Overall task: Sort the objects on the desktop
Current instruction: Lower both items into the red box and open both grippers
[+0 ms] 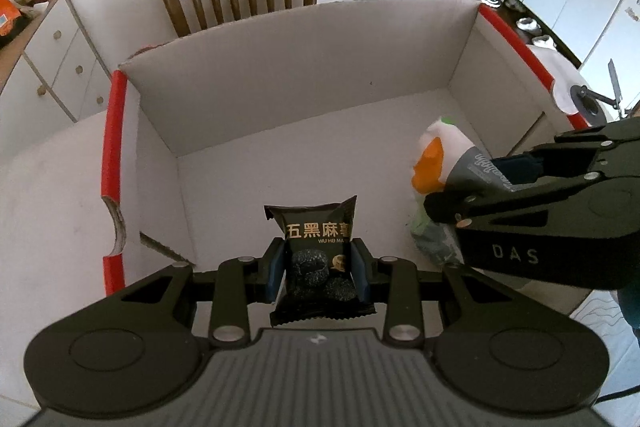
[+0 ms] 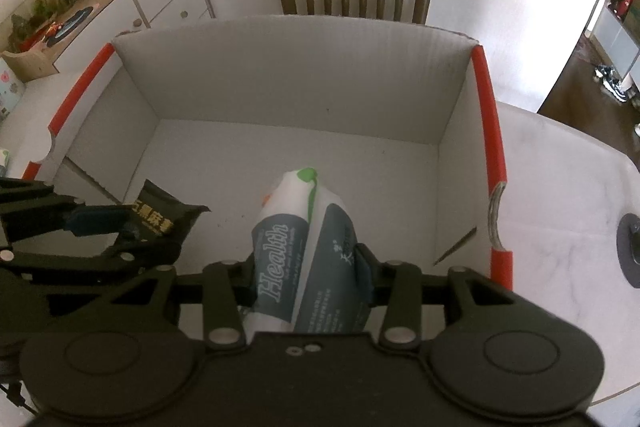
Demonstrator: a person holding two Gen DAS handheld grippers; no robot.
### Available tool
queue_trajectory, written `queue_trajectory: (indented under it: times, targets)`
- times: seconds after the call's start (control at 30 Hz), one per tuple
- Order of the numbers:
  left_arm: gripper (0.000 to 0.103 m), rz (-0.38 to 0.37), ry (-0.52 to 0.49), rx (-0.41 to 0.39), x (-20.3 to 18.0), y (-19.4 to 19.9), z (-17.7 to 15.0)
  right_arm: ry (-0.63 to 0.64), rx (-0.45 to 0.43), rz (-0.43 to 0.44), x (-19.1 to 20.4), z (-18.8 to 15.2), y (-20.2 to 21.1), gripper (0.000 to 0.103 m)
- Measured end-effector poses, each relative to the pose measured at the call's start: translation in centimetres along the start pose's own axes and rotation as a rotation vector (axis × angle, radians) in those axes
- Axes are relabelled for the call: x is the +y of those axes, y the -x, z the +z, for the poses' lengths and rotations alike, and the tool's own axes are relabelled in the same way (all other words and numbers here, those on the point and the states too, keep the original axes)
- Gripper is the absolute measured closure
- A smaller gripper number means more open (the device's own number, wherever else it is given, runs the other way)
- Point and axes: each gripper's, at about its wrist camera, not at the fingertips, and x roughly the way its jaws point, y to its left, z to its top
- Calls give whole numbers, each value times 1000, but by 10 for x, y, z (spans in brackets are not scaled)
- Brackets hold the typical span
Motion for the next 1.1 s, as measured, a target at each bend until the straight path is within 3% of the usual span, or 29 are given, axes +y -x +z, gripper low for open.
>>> queue_trajectory:
  times: [0.3,0.37,0.43,0.47,1.1]
  targets:
    - [67,1,6,44,-3,-7,-4,2,10,39,0,0,1,49]
    - [63,7,18,42,-3,-5,-4,1,11,51,1,0,3,45]
    - [49,-4,19,35,-2,-4,-2,0,3,52,0,4,4,44]
    - [47,-6,18,29,-3,-2,-2,-5,1,56,0,5,5,43]
    - [46,6,35,-58,-6,50,-7,-47,-69,97,-1,6,53,42]
